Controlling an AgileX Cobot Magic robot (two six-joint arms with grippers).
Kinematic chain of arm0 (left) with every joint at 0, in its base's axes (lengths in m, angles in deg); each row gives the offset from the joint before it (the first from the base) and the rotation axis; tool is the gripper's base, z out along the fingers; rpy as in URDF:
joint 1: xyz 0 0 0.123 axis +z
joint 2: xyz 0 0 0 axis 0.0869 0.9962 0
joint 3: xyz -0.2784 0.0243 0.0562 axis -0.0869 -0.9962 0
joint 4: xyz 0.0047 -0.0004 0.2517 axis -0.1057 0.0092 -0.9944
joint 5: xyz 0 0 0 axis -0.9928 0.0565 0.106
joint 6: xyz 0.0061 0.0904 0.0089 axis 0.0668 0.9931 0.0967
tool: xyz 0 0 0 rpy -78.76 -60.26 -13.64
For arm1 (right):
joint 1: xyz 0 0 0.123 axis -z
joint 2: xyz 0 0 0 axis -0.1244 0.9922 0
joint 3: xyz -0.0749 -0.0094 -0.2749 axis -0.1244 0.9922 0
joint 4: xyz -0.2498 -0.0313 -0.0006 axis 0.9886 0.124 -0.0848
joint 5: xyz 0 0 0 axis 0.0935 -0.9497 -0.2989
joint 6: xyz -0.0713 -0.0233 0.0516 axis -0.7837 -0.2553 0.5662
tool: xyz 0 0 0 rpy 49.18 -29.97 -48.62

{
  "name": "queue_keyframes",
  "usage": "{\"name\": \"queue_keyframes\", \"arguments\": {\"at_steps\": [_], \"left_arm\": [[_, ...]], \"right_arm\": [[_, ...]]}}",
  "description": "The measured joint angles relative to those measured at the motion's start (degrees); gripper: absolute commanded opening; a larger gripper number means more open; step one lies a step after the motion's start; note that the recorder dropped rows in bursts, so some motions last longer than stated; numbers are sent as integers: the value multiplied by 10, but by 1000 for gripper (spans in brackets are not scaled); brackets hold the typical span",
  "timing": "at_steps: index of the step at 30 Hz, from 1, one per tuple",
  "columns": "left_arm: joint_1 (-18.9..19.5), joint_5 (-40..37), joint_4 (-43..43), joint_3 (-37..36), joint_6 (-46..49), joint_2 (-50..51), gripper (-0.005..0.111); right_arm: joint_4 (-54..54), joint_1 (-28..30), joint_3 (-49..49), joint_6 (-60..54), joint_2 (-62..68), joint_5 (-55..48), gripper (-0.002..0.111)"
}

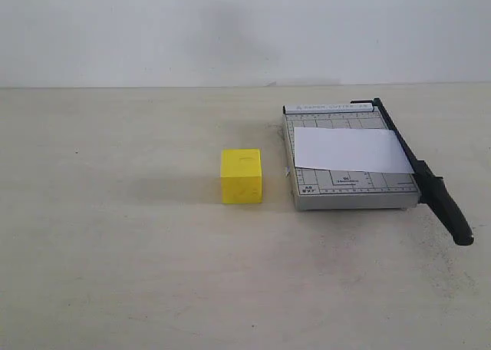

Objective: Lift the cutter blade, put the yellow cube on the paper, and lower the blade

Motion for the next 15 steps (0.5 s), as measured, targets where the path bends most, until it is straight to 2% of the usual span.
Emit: {"name": "queue_keyframes", "arguments": {"at_steps": [15], "left_arm": [[0,0,0,0,0,0,4]], "right_arm": [[7,0,0,0,0,0,0]]}}
